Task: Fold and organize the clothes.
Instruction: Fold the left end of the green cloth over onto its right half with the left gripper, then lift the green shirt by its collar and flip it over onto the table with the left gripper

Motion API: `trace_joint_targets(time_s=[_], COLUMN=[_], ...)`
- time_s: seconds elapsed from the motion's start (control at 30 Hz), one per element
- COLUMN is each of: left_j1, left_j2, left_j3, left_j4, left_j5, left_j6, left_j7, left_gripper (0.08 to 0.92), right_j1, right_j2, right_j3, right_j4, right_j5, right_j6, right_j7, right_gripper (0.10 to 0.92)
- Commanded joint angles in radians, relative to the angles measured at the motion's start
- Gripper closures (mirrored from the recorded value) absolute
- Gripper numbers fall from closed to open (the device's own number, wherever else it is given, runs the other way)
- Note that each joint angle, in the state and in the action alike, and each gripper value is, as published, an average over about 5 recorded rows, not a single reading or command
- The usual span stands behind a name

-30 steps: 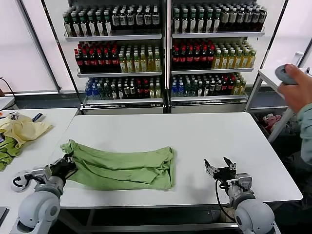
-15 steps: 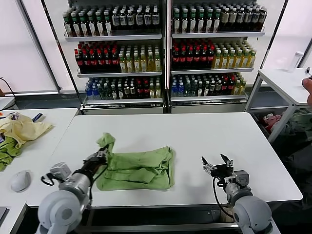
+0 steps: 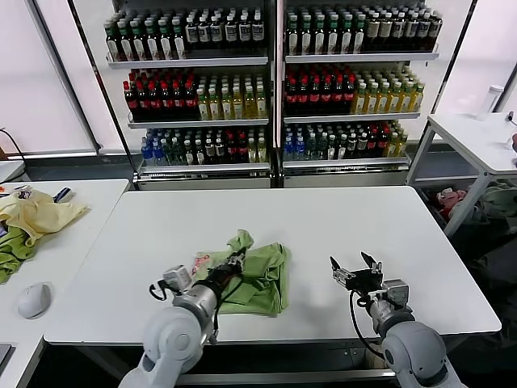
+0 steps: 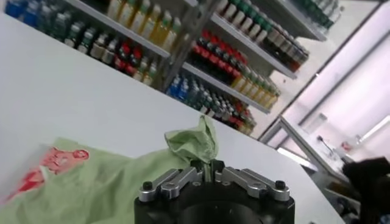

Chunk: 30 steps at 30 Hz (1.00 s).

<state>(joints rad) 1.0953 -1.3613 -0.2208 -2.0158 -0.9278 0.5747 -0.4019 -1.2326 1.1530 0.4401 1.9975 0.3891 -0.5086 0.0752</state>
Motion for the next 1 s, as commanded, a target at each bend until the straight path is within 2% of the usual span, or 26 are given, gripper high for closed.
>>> trace_joint_targets(time_s=[0.03, 0.2, 0.37, 0.53, 0.7, 0.83, 1.0], left_j1=[-0.067, -0.061, -0.010, 0.056, 0.110, 0.148, 0.148], left_j2=[-0.071, -0.082, -0.061, 0.004, 0.091, 0.128, 0.115], left_j3=[0.138, 0.148, 0.105, -0.027, -0.151, -0.160, -0.128], left_j4=[0.090, 0.083, 0.004, -0.049, 0.004, 0.051, 0.106], left_j5=[0.080, 0.082, 0.070, 0.129, 0.247, 0.394, 0.550], left_j6=[-0.009, -0.021, -0.020, -0.047, -0.095, -0.137, -0.167], left_j7=[0.028, 0.053, 0.061, 0.062, 0.073, 0.089, 0.098], left_gripper=[0.793, 0.664, 0.500, 0.361, 0.222, 0.182, 0.177], right_j1=[0.006, 0.014, 0.017, 0.016, 0.017, 0.020, 0.018], right_j2=[-0.004, -0.005, -0.004, -0.003, 0.001, 0.007, 0.016], right_j3=[-0.003, -0.011, -0.015, -0.015, -0.017, -0.025, -0.031], right_j4=[-0.006, -0.011, -0.013, -0.013, -0.014, -0.019, -0.017], right_j5=[0.008, 0.009, 0.010, 0.010, 0.009, 0.005, -0.004], right_j6=[0.003, 0.004, 0.005, 0.008, 0.011, 0.012, 0.011], right_j7=[-0.001, -0.001, -0.002, -0.003, -0.004, -0.004, -0.003], right_gripper=[0.203, 0.203, 0.203, 0.203, 0.203, 0.203, 0.203])
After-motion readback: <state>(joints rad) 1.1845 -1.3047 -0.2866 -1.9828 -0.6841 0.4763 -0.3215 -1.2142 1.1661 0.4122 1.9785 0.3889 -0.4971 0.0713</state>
